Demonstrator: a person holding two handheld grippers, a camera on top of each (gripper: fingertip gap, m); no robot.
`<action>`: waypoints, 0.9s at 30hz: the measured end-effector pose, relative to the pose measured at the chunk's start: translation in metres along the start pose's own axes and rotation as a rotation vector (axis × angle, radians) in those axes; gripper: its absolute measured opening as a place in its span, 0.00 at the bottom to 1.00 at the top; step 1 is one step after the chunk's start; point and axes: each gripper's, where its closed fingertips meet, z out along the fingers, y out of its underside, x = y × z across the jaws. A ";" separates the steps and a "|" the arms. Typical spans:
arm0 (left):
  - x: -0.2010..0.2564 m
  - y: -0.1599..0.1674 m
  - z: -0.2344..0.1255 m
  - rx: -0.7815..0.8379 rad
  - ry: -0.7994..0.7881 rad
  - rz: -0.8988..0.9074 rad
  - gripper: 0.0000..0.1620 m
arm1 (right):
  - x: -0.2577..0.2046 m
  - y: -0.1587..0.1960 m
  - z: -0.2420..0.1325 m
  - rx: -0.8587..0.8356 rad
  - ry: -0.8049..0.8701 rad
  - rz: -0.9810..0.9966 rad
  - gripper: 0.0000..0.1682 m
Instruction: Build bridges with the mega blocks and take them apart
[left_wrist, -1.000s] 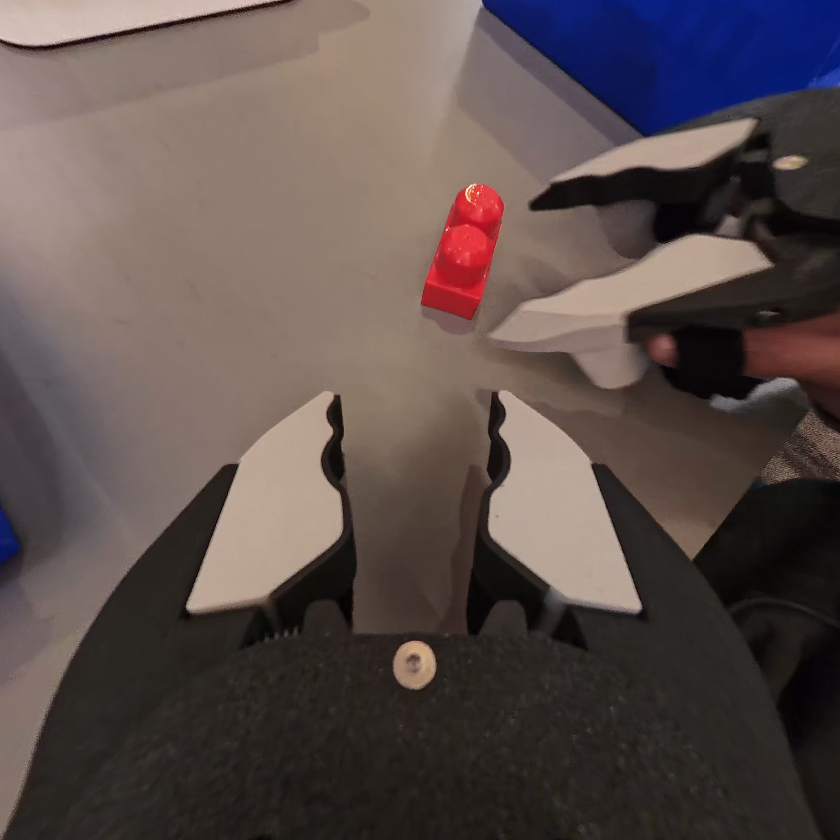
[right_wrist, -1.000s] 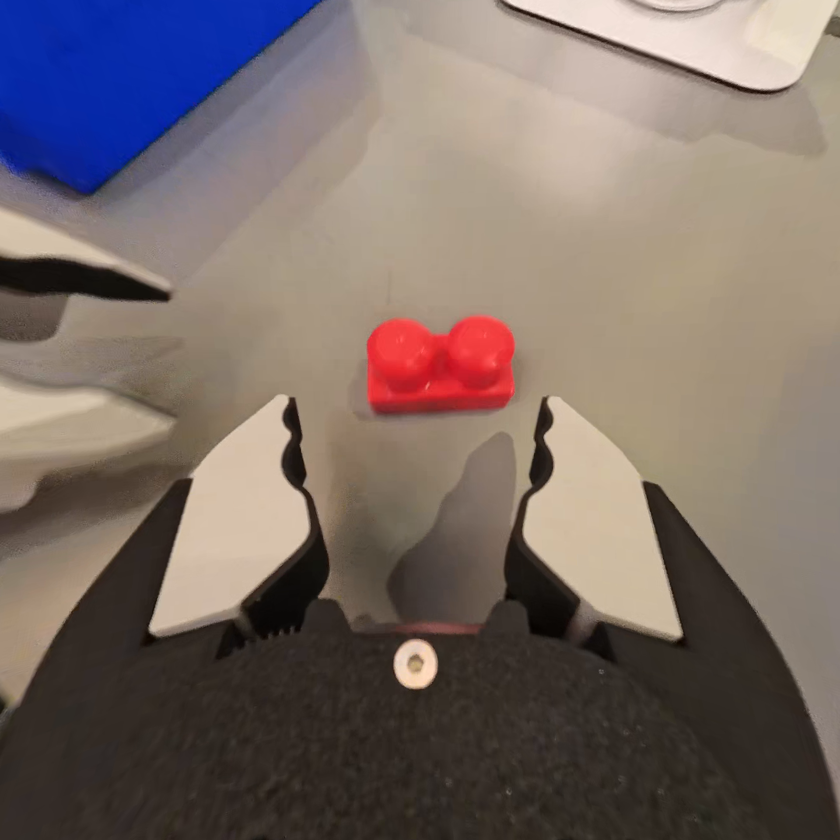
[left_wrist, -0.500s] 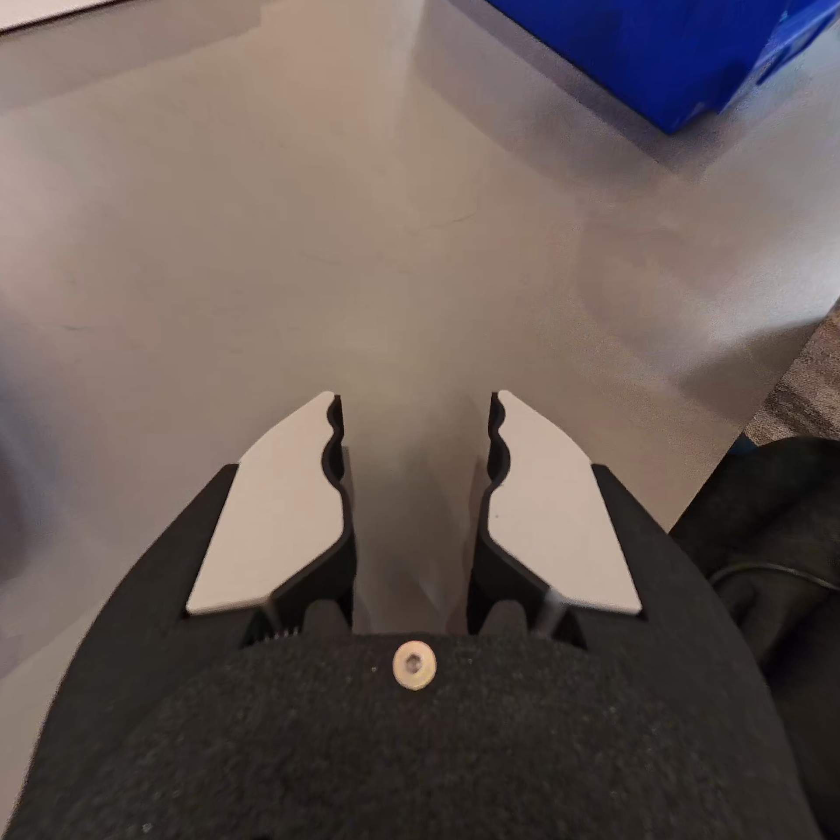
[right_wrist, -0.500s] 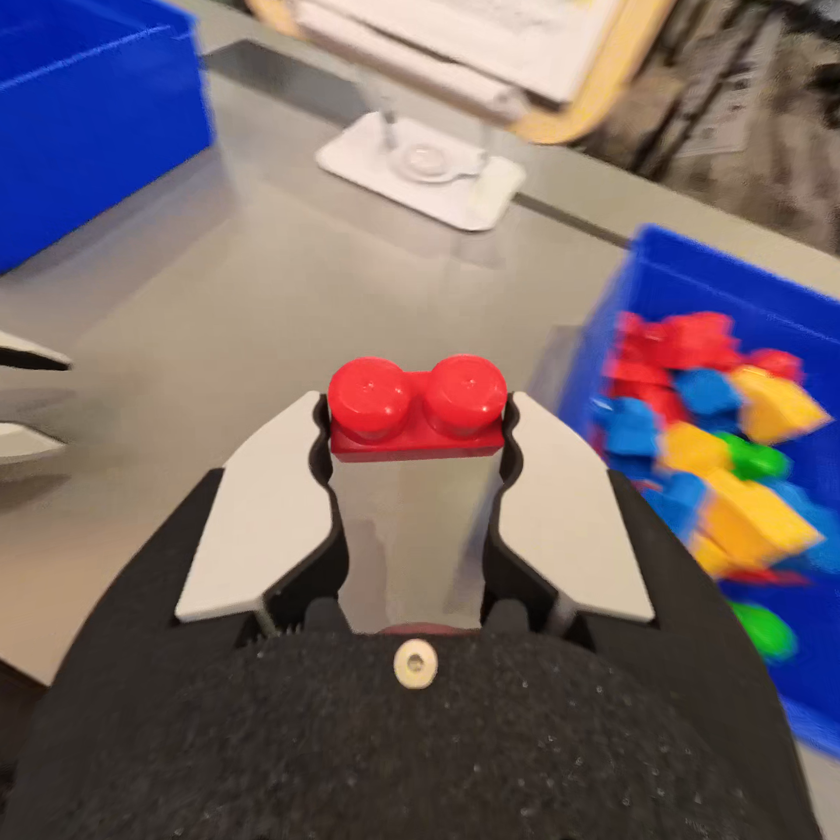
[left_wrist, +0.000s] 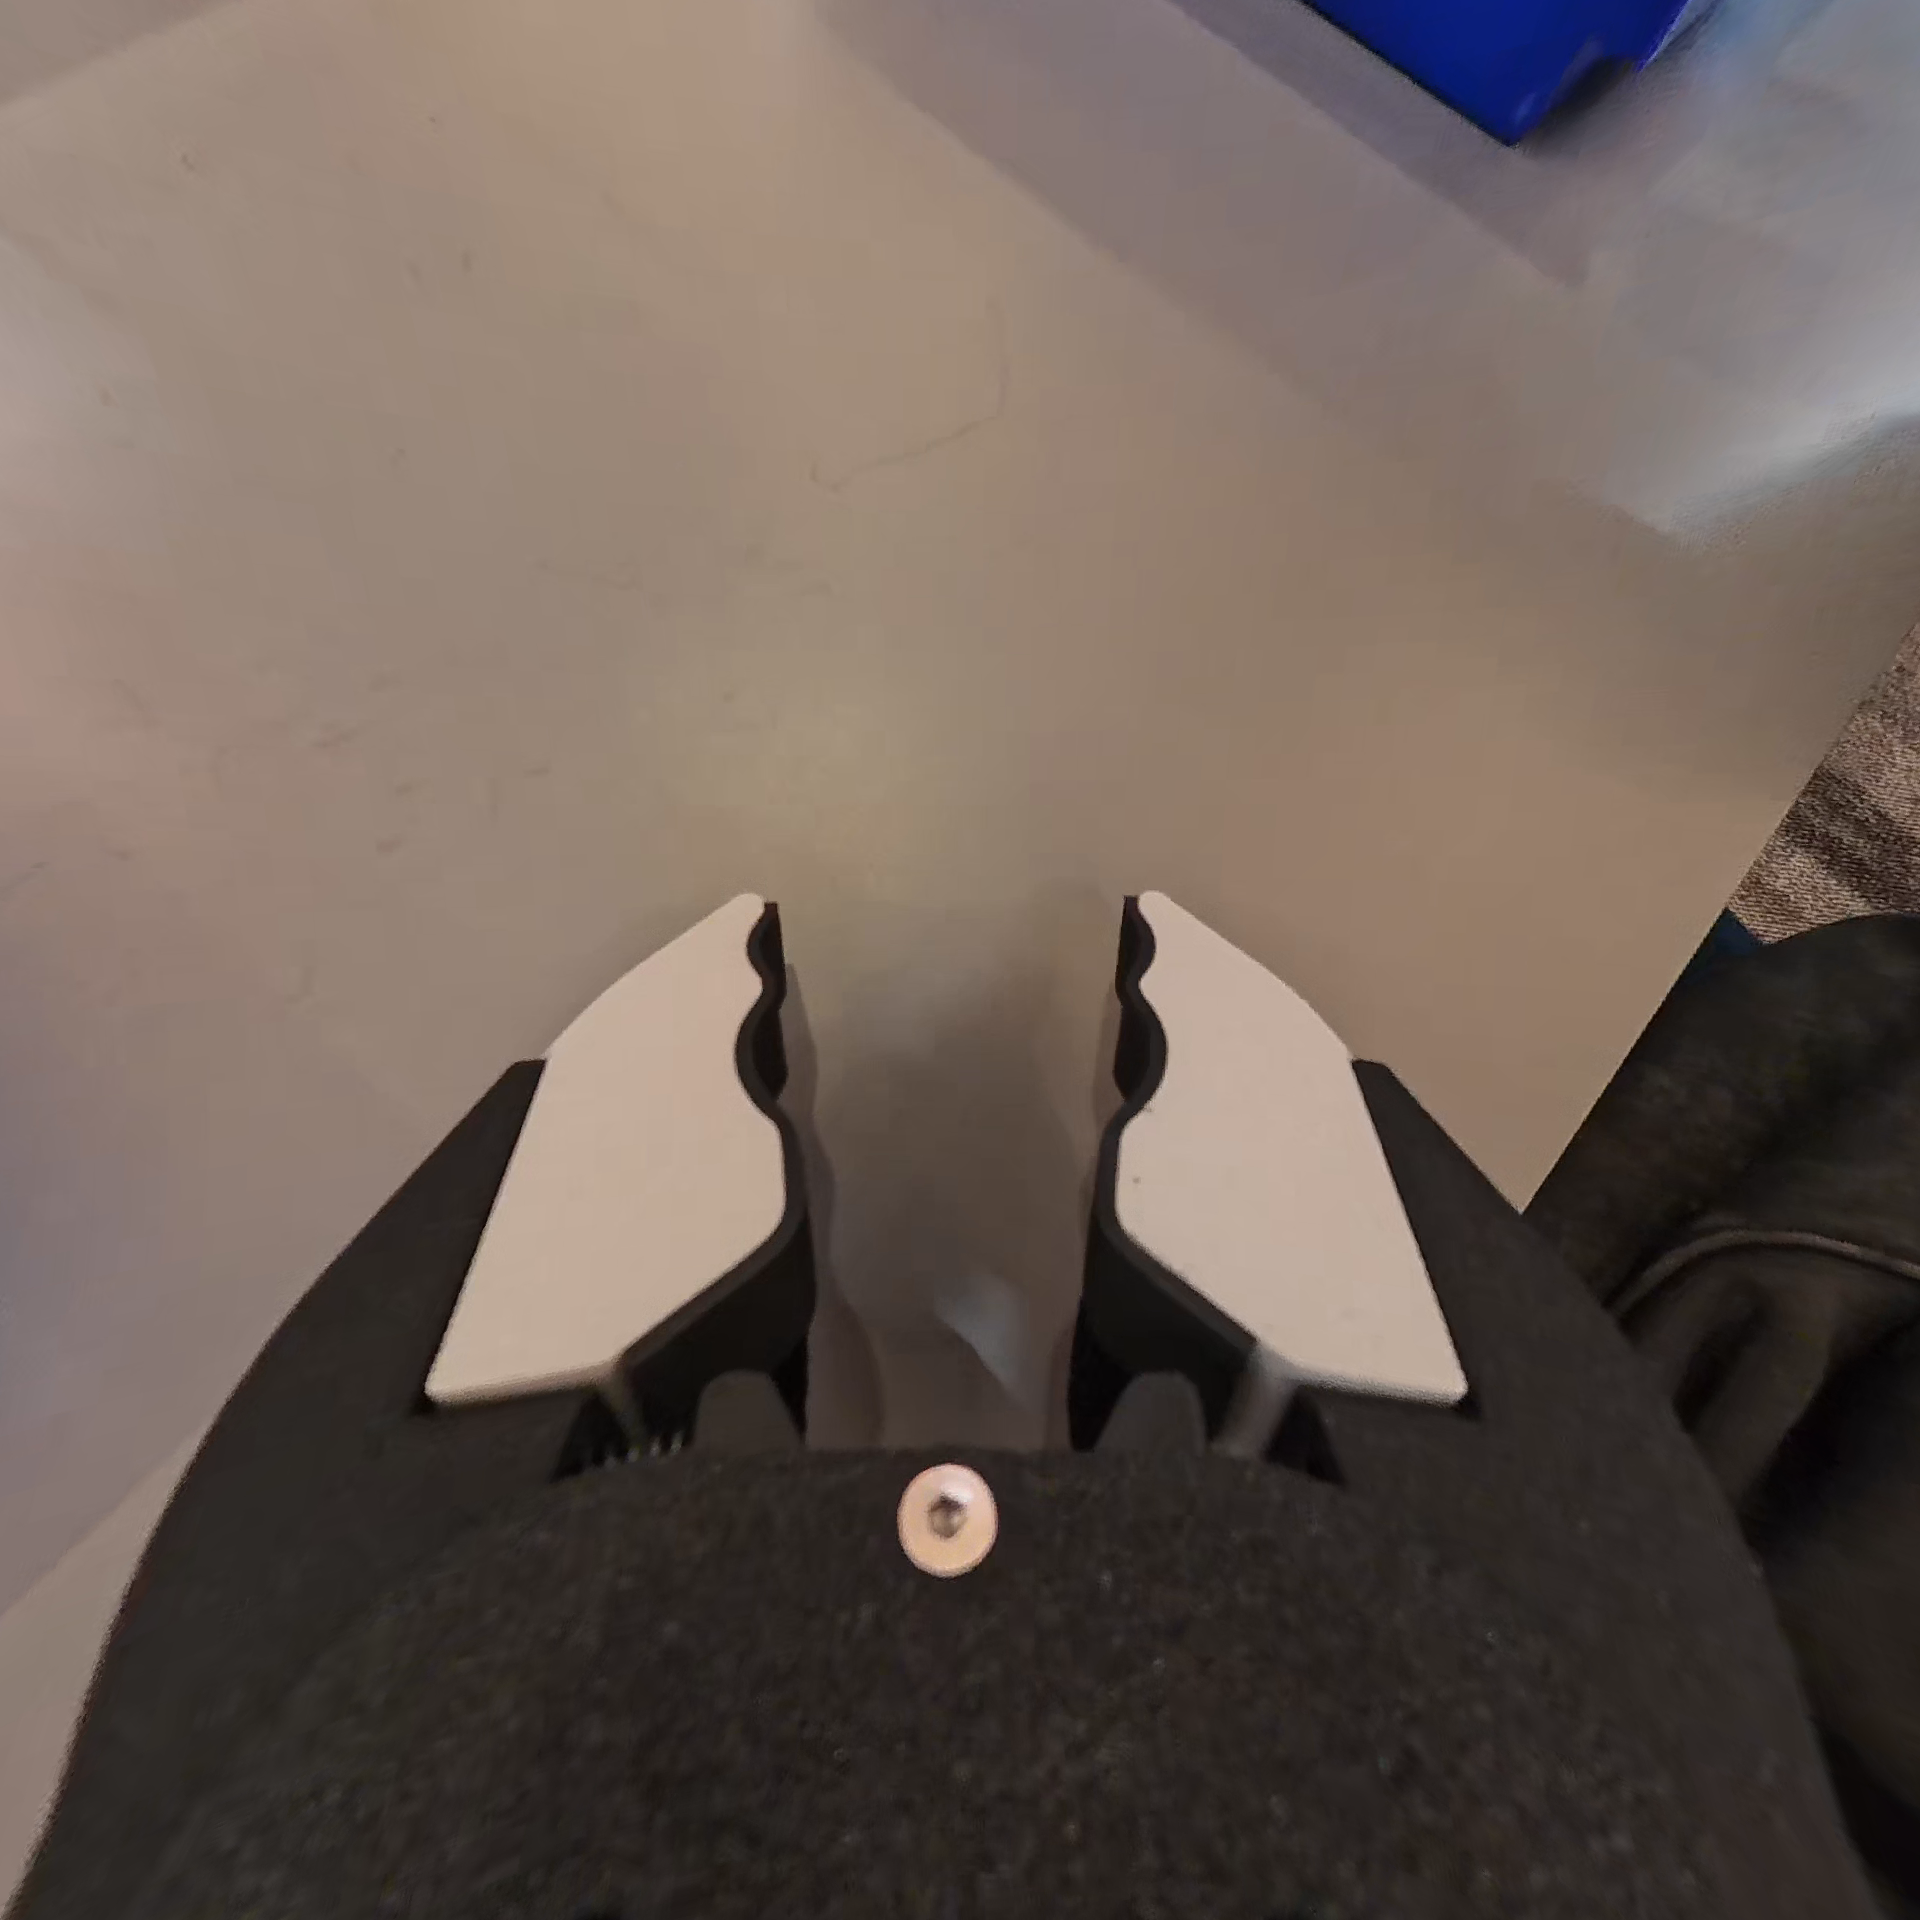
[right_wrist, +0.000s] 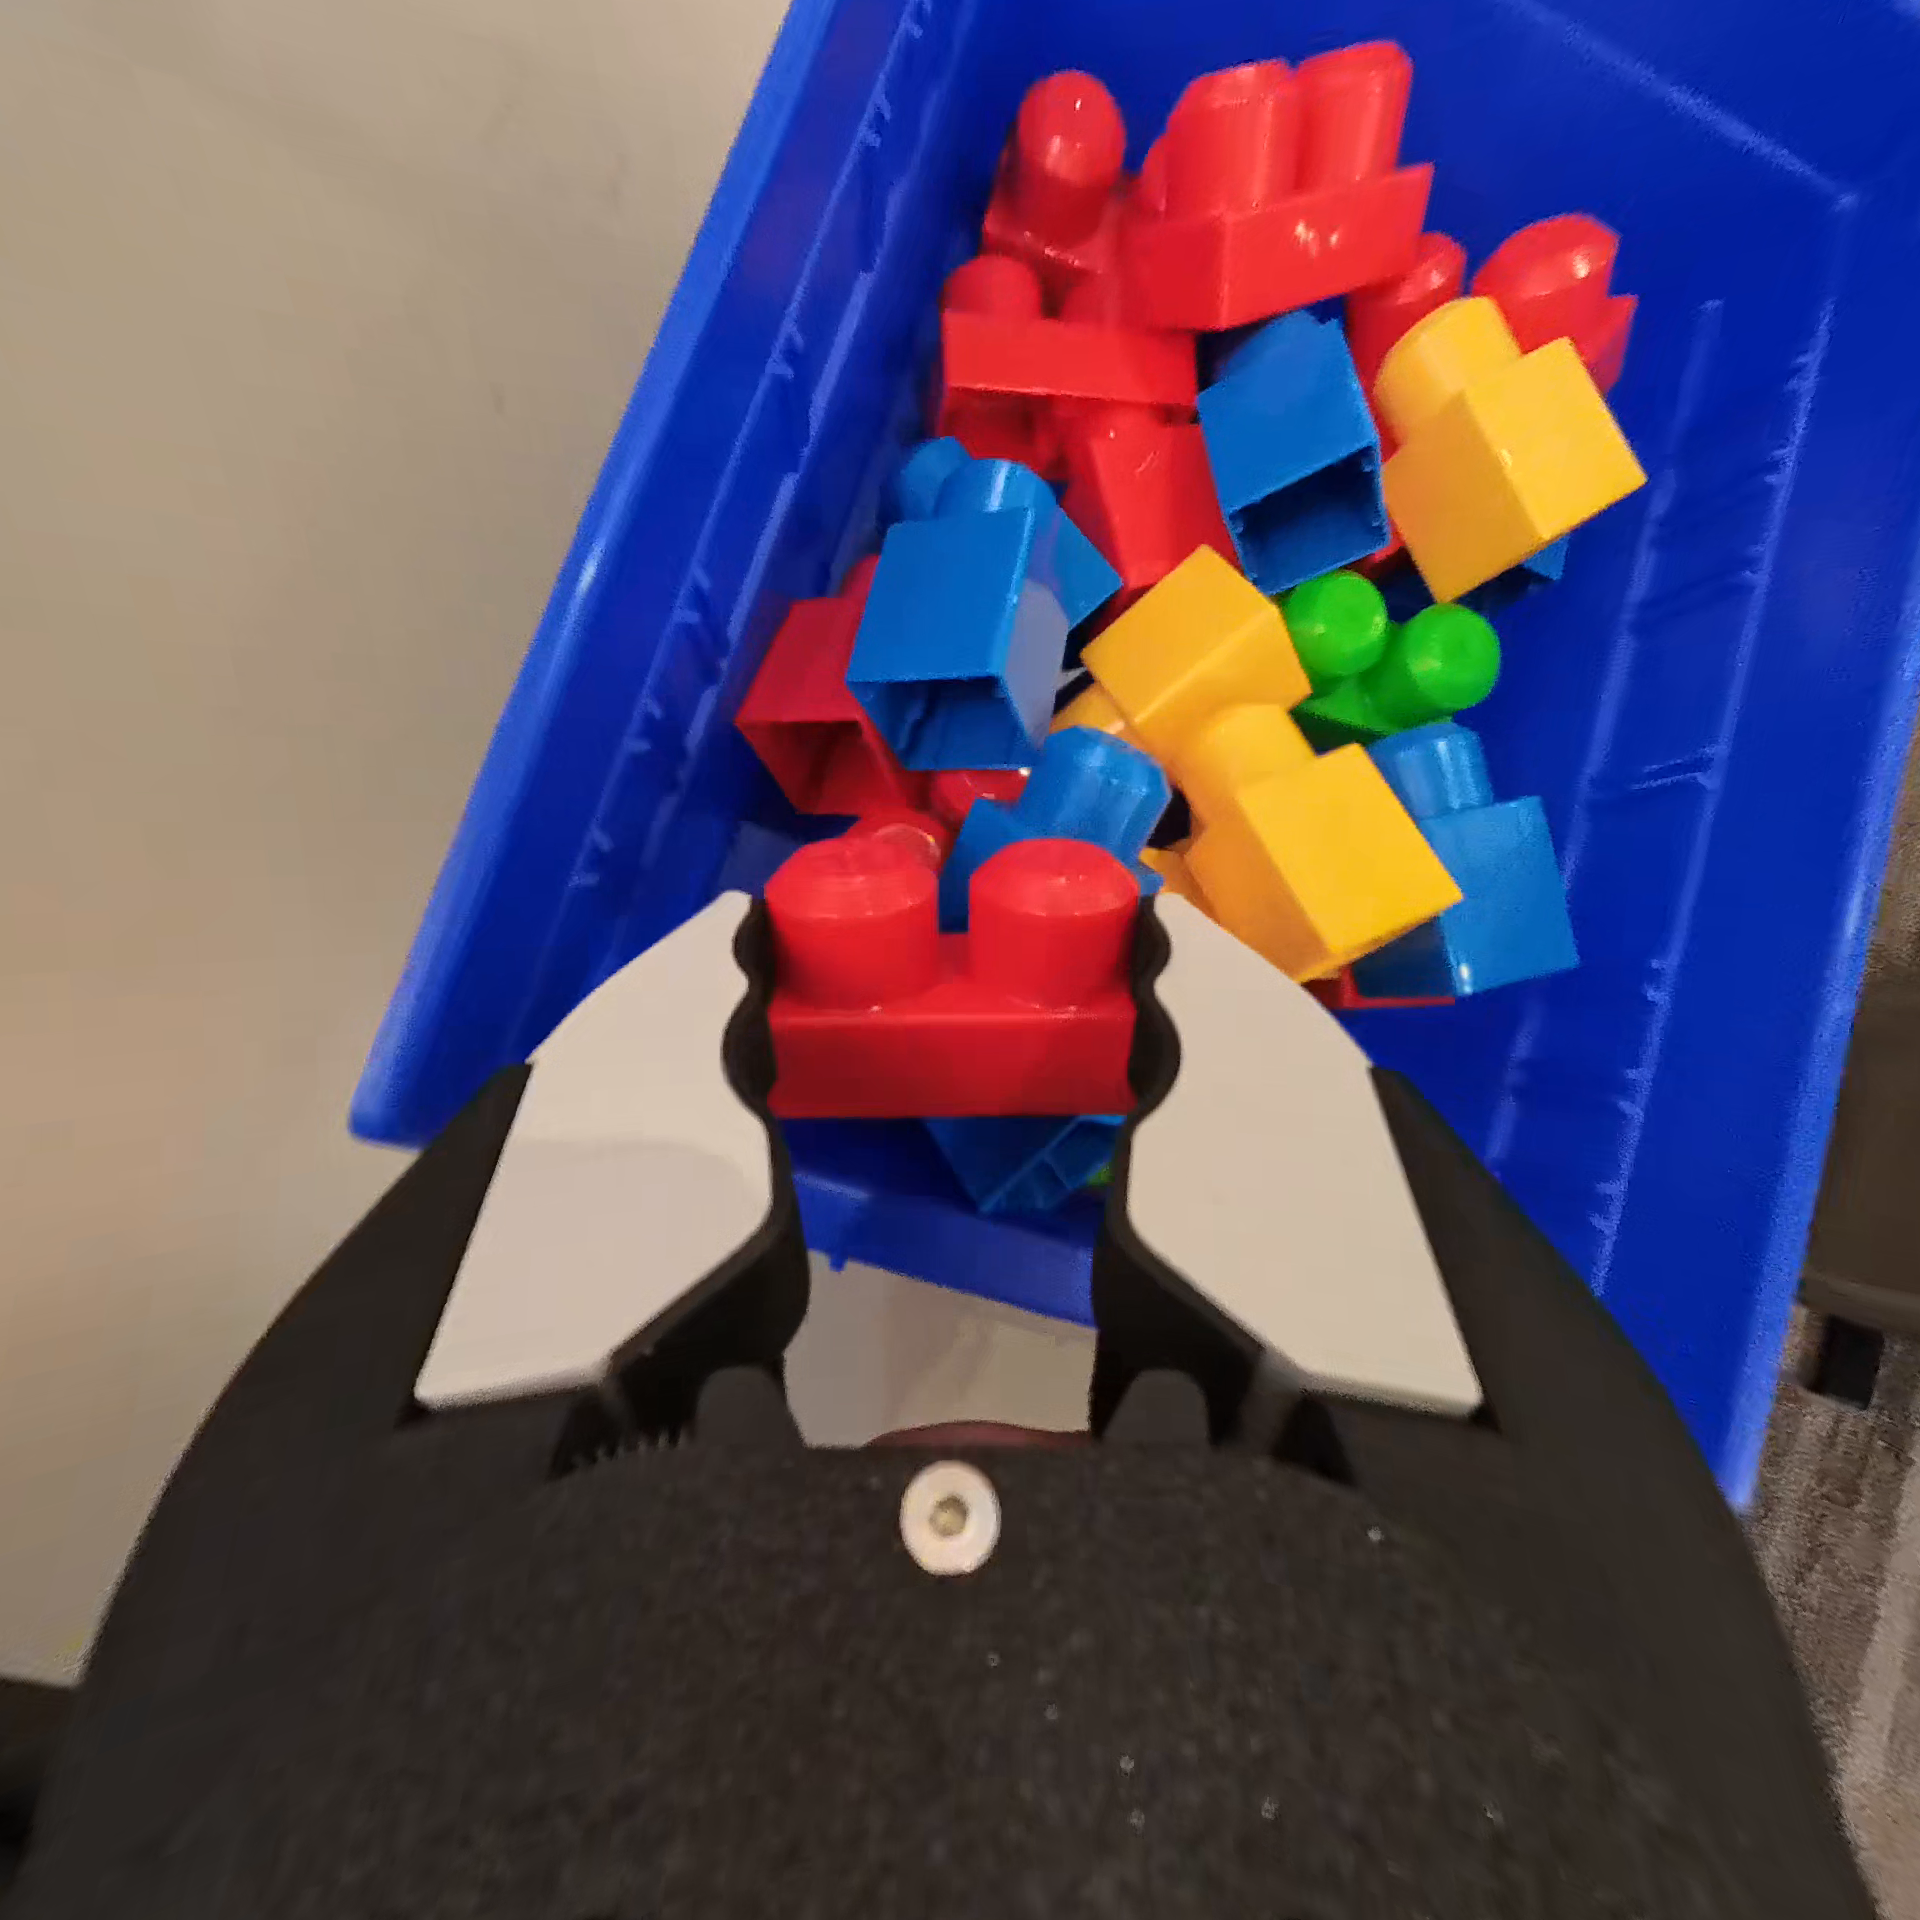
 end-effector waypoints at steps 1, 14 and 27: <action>0.000 0.000 -0.001 0.000 0.000 0.000 0.38 | 0.000 -0.003 0.002 0.008 0.000 0.006 0.40; -0.008 0.006 -0.007 -0.002 -0.024 -0.023 0.38 | 0.001 -0.015 -0.035 0.124 0.033 0.018 0.47; -0.016 0.002 -0.006 0.022 -0.089 -0.022 0.38 | -0.159 -0.042 -0.054 0.505 -0.162 0.036 0.39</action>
